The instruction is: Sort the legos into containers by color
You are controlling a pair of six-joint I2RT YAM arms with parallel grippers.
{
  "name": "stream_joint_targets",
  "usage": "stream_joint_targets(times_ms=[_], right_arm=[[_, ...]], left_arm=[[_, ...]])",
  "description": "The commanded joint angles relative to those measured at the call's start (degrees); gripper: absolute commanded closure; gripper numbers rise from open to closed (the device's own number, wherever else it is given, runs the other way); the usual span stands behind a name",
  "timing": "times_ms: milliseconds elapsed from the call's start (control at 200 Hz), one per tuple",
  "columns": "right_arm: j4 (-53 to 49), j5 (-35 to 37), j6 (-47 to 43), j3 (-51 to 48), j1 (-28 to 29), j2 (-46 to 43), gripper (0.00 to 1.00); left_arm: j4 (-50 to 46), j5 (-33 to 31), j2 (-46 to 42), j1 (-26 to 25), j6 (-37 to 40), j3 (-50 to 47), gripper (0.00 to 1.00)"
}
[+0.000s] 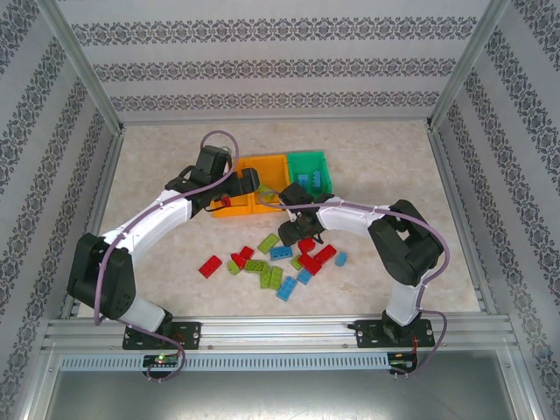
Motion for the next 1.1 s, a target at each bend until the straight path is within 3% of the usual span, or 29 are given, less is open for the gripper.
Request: stream_joint_targets(times_ms=[0, 85, 215, 430, 580, 839, 1094], right_arm=[[-1.0, 2.4, 0.3, -0.6, 0.0, -1.2, 0.39], [0.1, 2.8, 0.6, -1.6, -0.1, -4.0, 0.46], [1.4, 3.0, 1.2, -2.6, -1.1, -10.0, 0.46], [1.9, 0.3, 3.9, -1.2, -9.6, -15.9, 0.48], [0.4, -1.3, 4.6, 4.9, -14.4, -12.0, 0.48], [-3.7, -0.9, 4.5, 16.8, -15.5, -1.2, 0.45], [-3.2, -4.1, 8.2, 22.2, -18.5, 4.2, 0.43]], left_arm=[[0.7, -0.4, -1.7, 0.7, 0.3, -0.4, 0.00], [0.6, -0.3, -1.7, 0.7, 0.2, -0.5, 0.00], [0.1, 0.1, -1.8, 0.8, 0.6, -1.0, 0.00], [-1.6, 2.0, -2.6, 0.7, 3.2, -2.9, 0.00], [-1.9, 3.3, -3.3, 0.4, 4.3, -4.5, 0.00], [-2.6, 5.5, -3.5, -2.0, 8.8, -4.8, 0.00], [-5.4, 4.9, -1.9, -6.6, 14.1, -4.4, 0.00]])
